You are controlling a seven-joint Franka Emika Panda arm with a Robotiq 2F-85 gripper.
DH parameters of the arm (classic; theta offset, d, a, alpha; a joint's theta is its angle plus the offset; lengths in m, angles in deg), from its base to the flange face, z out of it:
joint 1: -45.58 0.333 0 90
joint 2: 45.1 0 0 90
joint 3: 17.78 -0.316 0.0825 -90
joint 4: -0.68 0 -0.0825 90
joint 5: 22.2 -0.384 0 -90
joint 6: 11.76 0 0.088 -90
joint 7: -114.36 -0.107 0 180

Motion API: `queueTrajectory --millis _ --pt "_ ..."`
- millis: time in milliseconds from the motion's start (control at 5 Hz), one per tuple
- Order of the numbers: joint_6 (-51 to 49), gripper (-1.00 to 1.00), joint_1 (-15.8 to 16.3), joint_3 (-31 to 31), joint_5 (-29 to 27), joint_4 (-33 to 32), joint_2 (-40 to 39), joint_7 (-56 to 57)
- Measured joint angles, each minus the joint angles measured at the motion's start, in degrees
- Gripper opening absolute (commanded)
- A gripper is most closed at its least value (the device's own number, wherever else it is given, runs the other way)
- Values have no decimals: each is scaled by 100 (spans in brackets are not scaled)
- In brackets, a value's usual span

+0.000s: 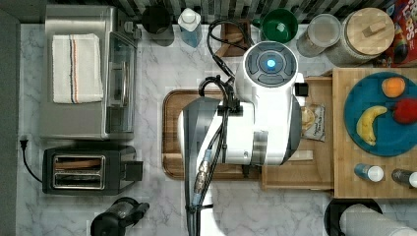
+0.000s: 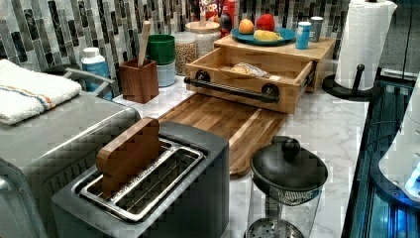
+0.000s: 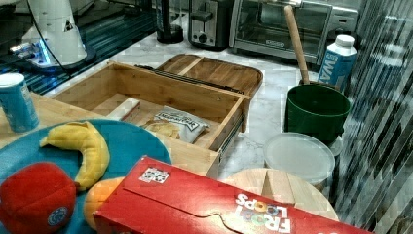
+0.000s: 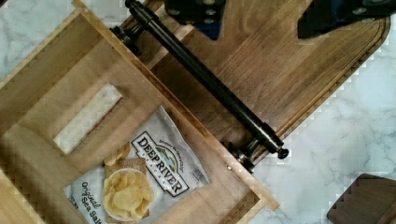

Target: Close the drawer.

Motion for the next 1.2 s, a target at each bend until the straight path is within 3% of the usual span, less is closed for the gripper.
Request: queueTrajectory --millis 200,400,1000,1200 --pt "20 -100 -3 0 77 -22 -4 2" --pt "18 100 -19 13 56 -56 -6 12" --pt "1099 100 -108 -65 -105 -957 262 1314" --pt "1099 100 31 -137 -521 -1237 285 1713"
